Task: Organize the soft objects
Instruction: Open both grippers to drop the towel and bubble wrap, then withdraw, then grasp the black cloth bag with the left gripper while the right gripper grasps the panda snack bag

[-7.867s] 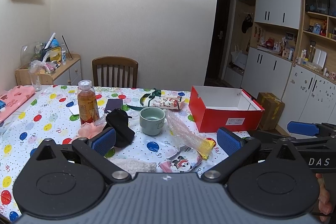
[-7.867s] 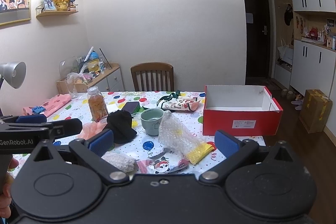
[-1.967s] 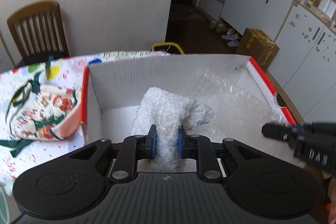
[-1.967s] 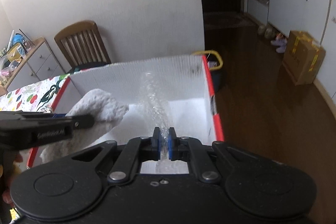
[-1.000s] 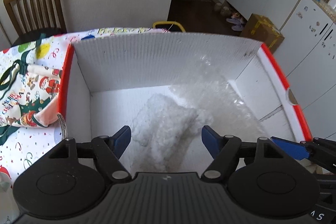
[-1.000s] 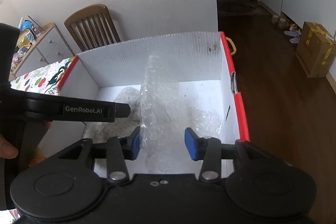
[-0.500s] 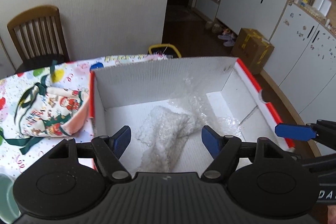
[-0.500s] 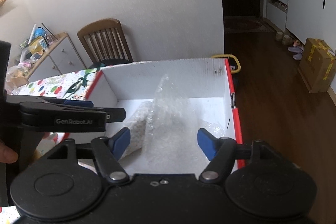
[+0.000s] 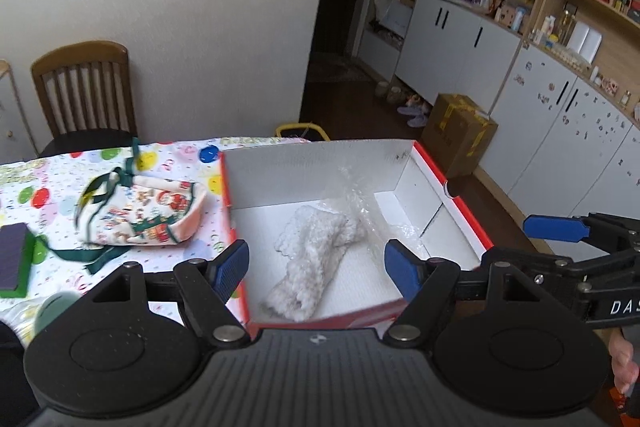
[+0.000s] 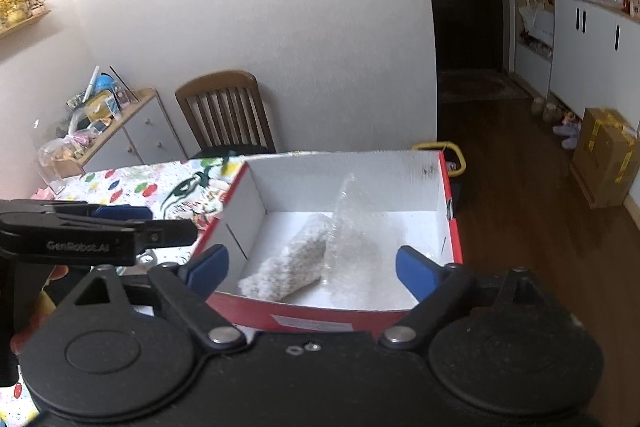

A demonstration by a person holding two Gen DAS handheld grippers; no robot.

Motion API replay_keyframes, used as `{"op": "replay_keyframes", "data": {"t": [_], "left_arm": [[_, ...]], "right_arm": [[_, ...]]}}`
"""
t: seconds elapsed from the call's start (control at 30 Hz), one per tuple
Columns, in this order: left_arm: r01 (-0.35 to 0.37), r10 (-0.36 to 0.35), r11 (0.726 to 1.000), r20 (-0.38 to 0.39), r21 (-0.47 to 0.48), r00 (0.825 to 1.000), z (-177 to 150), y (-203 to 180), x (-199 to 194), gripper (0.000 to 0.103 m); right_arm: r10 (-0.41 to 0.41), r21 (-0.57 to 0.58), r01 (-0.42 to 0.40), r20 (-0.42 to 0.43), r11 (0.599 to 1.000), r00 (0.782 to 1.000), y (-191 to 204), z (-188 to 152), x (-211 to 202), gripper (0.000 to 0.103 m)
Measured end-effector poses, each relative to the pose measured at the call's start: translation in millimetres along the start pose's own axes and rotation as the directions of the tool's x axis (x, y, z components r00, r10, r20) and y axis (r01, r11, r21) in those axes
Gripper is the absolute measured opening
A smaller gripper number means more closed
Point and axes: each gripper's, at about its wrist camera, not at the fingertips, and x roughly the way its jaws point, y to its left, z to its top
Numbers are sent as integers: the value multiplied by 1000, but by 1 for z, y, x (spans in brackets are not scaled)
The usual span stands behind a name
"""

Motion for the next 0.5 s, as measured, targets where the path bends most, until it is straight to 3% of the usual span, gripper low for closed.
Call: {"op": "replay_keyframes", "data": {"t": [0.37,0.5], "left_arm": [[-18,19,1000,83,-7,996,-33,25,-75,84],[-18,20,1000,102,-20,995,-47,38,-95,92]], "right_arm": [[44,-62,-39,77,997,996,55,-18,-35,102],[56,-79,-50,85,996,995,78,-26,-42,103]]}}
